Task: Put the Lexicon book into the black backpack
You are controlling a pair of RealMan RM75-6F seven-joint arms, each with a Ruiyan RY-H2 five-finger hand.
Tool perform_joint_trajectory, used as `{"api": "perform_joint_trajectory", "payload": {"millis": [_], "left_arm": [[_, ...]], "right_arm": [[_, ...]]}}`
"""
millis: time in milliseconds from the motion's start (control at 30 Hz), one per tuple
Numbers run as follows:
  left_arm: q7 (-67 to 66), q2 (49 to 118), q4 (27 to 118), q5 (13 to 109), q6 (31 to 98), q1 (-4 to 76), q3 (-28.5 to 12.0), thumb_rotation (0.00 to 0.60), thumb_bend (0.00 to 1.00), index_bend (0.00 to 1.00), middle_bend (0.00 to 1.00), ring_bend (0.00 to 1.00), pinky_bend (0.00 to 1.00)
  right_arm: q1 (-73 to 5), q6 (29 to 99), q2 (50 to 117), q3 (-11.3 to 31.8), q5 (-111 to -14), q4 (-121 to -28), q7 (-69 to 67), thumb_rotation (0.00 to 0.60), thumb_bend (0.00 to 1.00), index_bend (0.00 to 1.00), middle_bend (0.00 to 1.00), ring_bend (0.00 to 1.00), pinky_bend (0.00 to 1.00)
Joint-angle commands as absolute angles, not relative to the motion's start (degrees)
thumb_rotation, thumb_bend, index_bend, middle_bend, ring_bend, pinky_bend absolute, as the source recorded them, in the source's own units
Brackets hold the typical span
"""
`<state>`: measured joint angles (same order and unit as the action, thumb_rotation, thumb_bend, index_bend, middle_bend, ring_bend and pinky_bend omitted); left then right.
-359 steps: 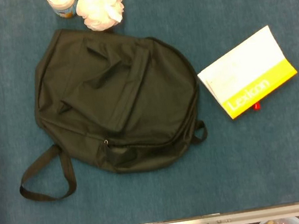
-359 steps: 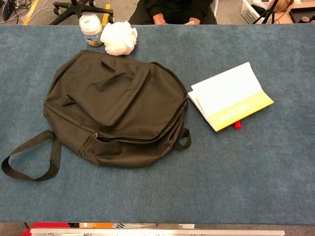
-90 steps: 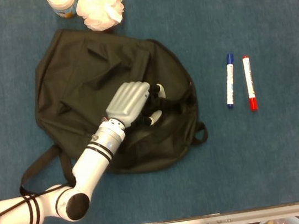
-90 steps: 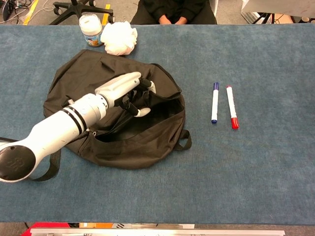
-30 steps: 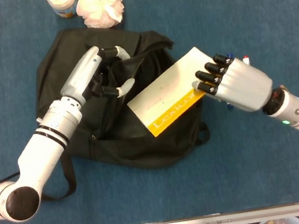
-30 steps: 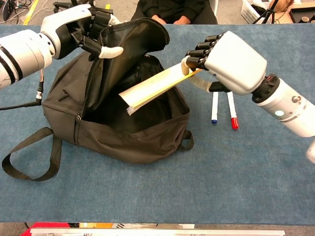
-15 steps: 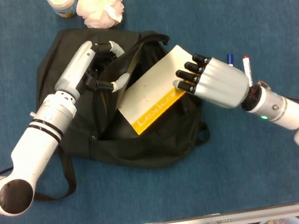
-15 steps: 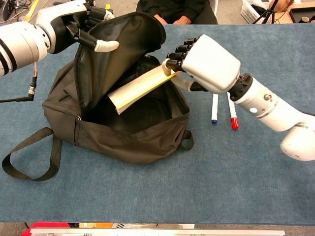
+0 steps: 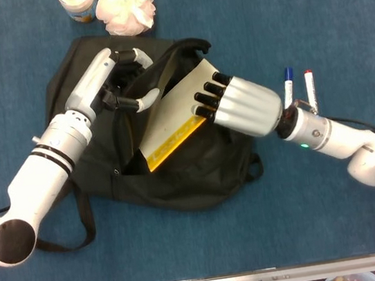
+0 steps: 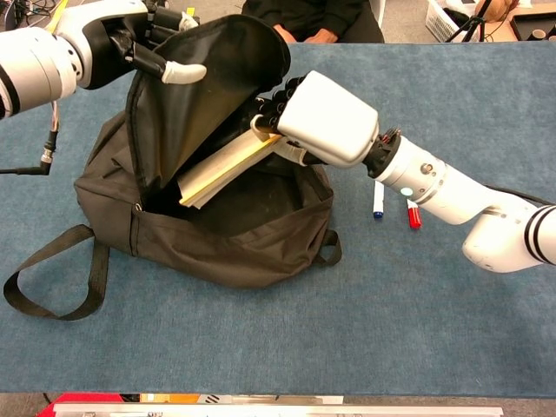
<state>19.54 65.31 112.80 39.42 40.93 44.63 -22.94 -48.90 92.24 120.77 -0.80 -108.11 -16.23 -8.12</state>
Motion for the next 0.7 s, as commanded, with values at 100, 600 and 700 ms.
{"api": "perform_joint_trajectory", "payload": {"millis": [100,600,700], "left_arm": [[20.0,64.7,113.0,39.0,40.5,44.8,-23.0,0.600,0.33,0.53,0.59,0.59,0.81],[22.4,63.3,112.9,39.5,38.8,44.6,-22.9,0.600,0.33,0.52,0.59,0.59,0.81],[22.7,62.9,113.1,39.7,38.7,44.4,-22.8,0.600,0.33,0.52,0.59,0.59,0.81]], "right_arm": [[-49.1,91.8,121.6,-2.8,-108.5,-15.4,-7.7,0.600,0.35,0.94,0.80,0.63,0.66],[-46.5,91.9,120.5,-8.8,-110.3,-15.3,-6.6,0.600,0.34,0.94,0.80,0.63,0.66],[-46.6,91.4,120.7,-9.5,-110.4,-15.3,-6.4,0.600,0.34,0.94,0.80,0.63,0.66]]}}
